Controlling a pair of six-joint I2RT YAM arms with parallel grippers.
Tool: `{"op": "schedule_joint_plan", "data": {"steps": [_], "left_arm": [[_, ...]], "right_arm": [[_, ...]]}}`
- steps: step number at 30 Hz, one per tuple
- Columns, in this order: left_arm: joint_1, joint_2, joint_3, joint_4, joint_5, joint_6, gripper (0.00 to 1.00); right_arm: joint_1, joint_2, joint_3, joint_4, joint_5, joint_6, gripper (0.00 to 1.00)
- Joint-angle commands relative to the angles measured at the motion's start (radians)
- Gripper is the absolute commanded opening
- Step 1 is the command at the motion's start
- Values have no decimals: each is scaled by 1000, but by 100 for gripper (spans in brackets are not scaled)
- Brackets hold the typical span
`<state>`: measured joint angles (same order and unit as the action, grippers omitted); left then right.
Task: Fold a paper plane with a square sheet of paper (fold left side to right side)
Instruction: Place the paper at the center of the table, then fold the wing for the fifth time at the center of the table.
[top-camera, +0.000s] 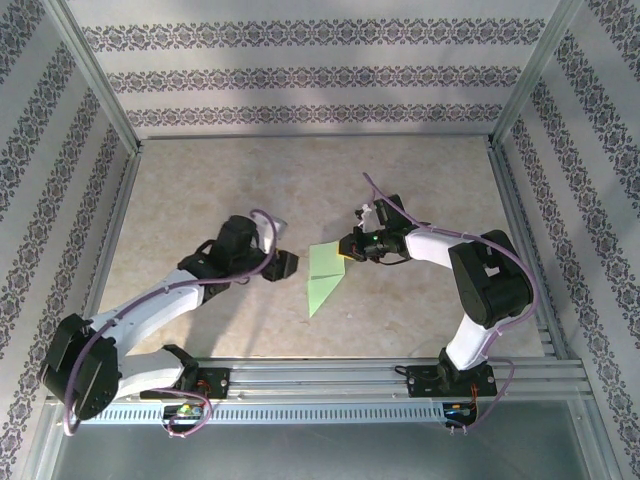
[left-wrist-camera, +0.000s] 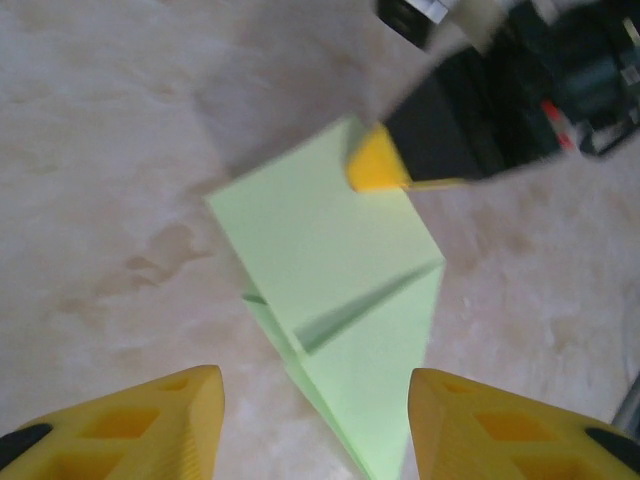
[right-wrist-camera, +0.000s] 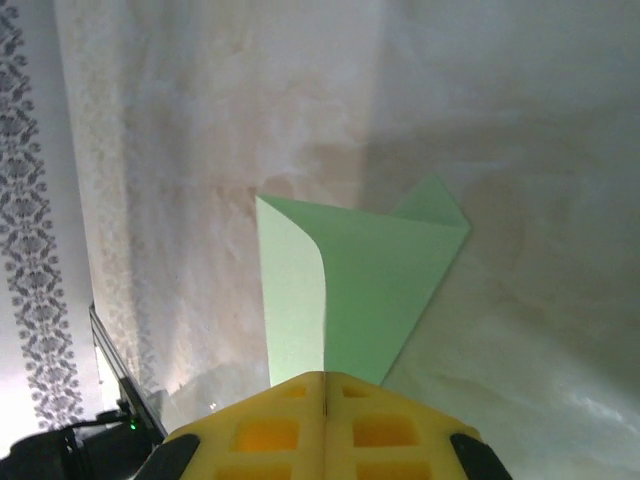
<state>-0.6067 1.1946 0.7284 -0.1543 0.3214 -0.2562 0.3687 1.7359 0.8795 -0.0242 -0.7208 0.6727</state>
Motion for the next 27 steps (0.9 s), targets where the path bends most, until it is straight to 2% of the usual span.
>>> {"op": "schedule_joint_plan", "data": {"steps": [1,7,11,17,22,27], "left_arm": [[-151,37,66,-177,-203,99,52],[-376,227,197,-208,-369,103,55],[-447,388,299,-242,-438,94,58],[-503,561,410,-306,-554,88,61],[-504,603,427,-319,-622,72,62],[-504,637,430,-341,-635,69,49]], "right_arm": [[-6,-28,1,-56,36,112,0],[-9,-26,13,-89,40,157,0],[-10,-27,16,-96,40,167,0],[-9,-33,24,-106,42,164,0],[-8,-30,21,-110,43,161,0],[-9,-27,21,-110,49,161,0]]}}
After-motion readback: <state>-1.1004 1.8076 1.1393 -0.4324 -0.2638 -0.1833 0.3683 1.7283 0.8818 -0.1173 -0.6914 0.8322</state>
